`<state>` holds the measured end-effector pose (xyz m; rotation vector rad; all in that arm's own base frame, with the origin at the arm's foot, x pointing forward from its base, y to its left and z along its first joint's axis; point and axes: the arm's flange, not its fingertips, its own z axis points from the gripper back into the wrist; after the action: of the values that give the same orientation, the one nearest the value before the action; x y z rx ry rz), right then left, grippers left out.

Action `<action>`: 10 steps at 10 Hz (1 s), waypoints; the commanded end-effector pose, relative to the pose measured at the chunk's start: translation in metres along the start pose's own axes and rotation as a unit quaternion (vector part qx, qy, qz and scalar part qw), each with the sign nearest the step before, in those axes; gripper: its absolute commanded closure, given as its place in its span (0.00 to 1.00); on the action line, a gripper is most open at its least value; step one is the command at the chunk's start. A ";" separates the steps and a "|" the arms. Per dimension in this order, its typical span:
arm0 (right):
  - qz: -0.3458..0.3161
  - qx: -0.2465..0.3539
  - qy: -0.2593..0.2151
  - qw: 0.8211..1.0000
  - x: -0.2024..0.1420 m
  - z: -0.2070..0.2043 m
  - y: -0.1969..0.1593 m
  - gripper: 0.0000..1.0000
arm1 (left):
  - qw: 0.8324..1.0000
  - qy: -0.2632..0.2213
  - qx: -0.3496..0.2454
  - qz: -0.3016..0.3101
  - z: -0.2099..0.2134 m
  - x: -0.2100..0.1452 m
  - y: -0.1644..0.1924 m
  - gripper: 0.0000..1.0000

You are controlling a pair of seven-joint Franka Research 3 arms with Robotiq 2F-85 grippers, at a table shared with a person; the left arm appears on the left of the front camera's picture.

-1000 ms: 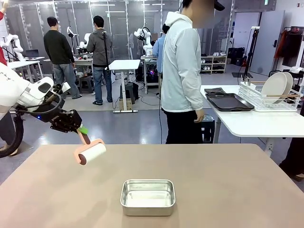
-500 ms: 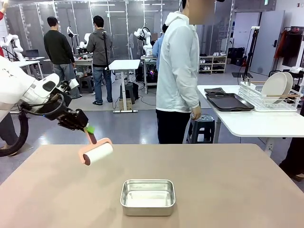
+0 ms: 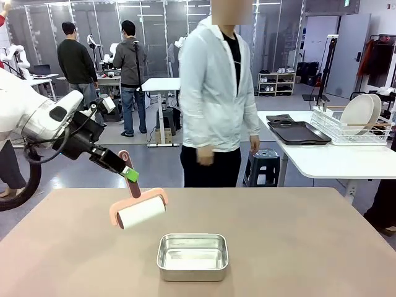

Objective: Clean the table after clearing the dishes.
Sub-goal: When the right (or left) Handle tray is removed, use the right hand (or left hand) to clean the right (or left) side of the table with the Lint Roller, then place the Lint Roller back on top of the Airtight Container.

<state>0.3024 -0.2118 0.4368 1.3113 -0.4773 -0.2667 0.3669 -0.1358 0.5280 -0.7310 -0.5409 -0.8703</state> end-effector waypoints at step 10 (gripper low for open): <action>0.004 0.003 -0.001 1.000 0.000 -0.001 0.003 0.00 | 0.993 0.004 -0.038 -0.114 -0.025 -0.006 -0.035 0.79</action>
<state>0.3023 -0.2119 0.4368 1.3113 -0.4774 -0.2668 0.3400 -0.1645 0.5169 -0.7255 -0.6023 -1.1086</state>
